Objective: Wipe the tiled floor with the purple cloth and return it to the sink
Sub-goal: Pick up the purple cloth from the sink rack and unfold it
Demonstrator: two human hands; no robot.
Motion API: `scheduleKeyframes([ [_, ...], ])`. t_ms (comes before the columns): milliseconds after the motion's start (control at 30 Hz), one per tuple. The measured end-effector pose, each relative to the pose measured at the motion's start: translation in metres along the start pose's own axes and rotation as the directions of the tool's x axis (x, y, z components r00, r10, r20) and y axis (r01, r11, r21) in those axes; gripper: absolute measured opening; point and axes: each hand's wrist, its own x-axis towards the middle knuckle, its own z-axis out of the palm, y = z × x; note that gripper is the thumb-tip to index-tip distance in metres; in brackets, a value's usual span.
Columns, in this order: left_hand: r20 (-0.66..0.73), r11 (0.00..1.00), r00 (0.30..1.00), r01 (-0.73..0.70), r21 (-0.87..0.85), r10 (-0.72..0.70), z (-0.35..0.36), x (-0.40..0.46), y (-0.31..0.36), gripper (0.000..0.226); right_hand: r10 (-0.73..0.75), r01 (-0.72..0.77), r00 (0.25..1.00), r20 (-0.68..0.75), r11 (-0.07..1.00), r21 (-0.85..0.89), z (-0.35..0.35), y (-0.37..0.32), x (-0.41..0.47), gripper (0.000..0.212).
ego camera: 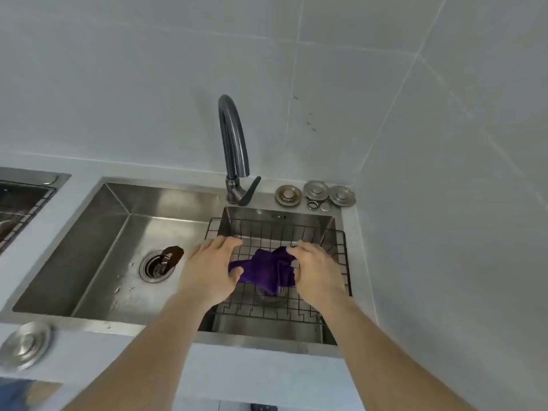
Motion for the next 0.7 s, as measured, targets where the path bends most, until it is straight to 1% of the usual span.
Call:
scheduleKeyframes([
  [33,0.042,1.000,0.999,-0.002,-0.013,0.002,0.010,0.011,-0.002,0.059,-0.009,0.010,0.999,0.031,1.000,-0.003,0.009,0.007,0.014,0.056],
  [100,0.079,1.000,0.997,0.005,-0.016,-0.004,0.032,0.029,-0.006,0.053,-0.013,0.014,0.997,0.076,1.000,-0.007,0.024,0.016,0.034,0.058],
  [133,0.130,1.000,0.992,0.012,-0.009,-0.011,0.041,0.035,-0.009,0.051,-0.004,0.006,0.991,0.131,1.000,-0.014,0.030,0.019,0.042,0.059],
  [200,0.202,1.000,0.979,0.007,-0.005,-0.006,0.060,0.051,-0.014,0.049,-0.008,0.010,0.983,0.186,1.000,-0.013,0.047,0.024,0.060,0.062],
  [433,0.350,0.999,0.937,-0.021,0.034,0.008,0.107,0.076,-0.023,0.058,-0.060,0.075,0.970,0.234,0.996,-0.054,0.090,0.042,0.093,0.058],
  [500,0.339,0.999,0.941,-0.007,0.031,-0.004,0.117,0.078,-0.022,0.057,-0.060,0.073,0.976,0.212,0.996,-0.054,0.096,0.046,0.095,0.052],
  [567,0.296,1.000,0.955,0.017,0.009,-0.019,0.125,0.076,-0.020,0.047,-0.046,0.055,0.983,0.175,0.997,-0.045,0.099,0.049,0.097,0.035],
  [633,0.201,1.000,0.980,-0.002,0.004,0.001,0.133,0.072,-0.022,0.027,-0.033,0.038,0.989,0.141,0.999,-0.035,0.099,0.051,0.095,0.015],
  [667,0.148,1.000,0.989,-0.009,-0.002,0.009,0.135,0.071,-0.022,0.020,-0.026,0.029,0.991,0.130,0.999,-0.021,0.098,0.051,0.093,0.008],
  [700,0.105,1.000,0.994,-0.017,0.004,0.016,0.135,0.070,-0.023,0.019,-0.015,0.015,0.993,0.116,1.000,-0.003,0.097,0.051,0.091,0.005],
])
